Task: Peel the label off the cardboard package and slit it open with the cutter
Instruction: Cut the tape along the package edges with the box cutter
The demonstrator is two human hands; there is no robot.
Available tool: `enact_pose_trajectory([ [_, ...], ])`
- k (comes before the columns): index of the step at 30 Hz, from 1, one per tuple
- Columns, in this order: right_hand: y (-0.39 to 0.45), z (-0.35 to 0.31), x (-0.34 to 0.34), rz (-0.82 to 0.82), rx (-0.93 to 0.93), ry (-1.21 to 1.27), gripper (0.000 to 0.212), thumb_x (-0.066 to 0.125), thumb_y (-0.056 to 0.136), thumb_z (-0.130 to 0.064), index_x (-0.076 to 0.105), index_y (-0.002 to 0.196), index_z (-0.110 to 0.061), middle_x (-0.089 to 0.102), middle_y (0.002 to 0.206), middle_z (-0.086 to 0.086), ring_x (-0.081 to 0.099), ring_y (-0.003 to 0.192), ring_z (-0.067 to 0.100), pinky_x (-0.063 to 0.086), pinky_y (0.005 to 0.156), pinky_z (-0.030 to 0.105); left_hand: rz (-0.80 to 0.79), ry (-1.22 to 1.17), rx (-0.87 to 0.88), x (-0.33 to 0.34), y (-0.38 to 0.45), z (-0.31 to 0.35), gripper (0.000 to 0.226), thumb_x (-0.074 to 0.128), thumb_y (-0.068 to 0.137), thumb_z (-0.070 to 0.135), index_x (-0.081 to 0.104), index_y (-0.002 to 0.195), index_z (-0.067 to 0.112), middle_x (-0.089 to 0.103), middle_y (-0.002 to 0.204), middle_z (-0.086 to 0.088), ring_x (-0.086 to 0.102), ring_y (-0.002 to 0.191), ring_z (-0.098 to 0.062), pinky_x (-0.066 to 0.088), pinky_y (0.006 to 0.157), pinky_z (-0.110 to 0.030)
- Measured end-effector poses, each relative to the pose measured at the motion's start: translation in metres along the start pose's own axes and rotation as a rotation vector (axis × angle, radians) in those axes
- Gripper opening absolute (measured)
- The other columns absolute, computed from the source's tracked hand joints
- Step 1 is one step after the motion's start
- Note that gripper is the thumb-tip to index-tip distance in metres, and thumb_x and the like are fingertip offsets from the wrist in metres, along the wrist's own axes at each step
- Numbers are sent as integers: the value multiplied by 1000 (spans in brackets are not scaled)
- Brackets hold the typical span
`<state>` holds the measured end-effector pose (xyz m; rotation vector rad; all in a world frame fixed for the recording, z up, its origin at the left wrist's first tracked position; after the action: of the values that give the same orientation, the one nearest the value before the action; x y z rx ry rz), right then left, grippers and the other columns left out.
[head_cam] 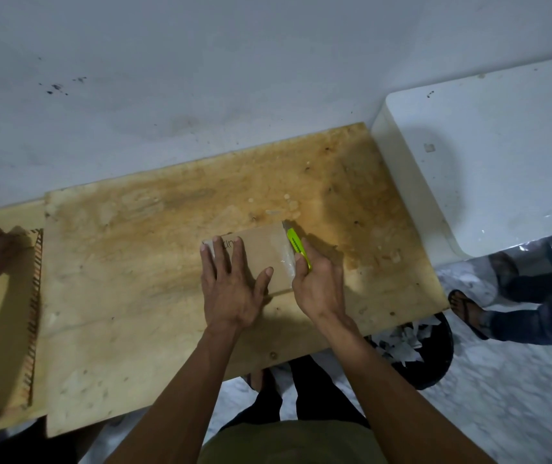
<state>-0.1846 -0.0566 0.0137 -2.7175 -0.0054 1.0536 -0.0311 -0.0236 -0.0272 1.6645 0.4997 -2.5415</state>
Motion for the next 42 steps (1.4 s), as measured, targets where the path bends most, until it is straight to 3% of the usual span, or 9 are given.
enact_pose_trajectory([
  [4,3,-1,3,10,17,-14,43,46,99,-25,47,142,-28,70,104,18,65,92,37,55,79,39,-11,-8,-3,-2,0,1,93,17,86,79,6,160,24,-13,166,-12,-25,150,-30,-7,118,-39],
  [14,-3,-11,0,-13,-20,-179,40,46,98,-14,50,138,-16,70,91,18,67,81,39,57,68,44,-11,-6,-9,0,-1,0,89,22,90,76,6,160,23,-13,166,-12,-23,151,-31,0,122,-44],
  [27,-21,-17,-8,-43,-24,-340,40,47,95,-8,51,134,-11,70,99,17,67,90,38,53,70,36,-10,-2,-17,-1,-1,3,89,21,90,74,9,159,20,-7,167,-14,-19,151,-33,7,122,-49],
  [42,-58,-3,-12,-39,-14,-394,45,46,96,-10,46,141,-15,67,103,13,66,91,33,49,72,35,-47,6,-20,-3,-2,4,85,28,95,71,3,160,21,-13,166,-13,-25,150,-32,0,122,-47],
])
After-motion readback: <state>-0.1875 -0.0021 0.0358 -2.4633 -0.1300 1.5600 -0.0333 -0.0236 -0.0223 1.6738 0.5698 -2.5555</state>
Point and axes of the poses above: each hand's wrist, its own y-axis towards the middle knuckle, its own x-axis out of the palm, z = x × y, the point moved 1 cm from there along y, towards the middle knuckle
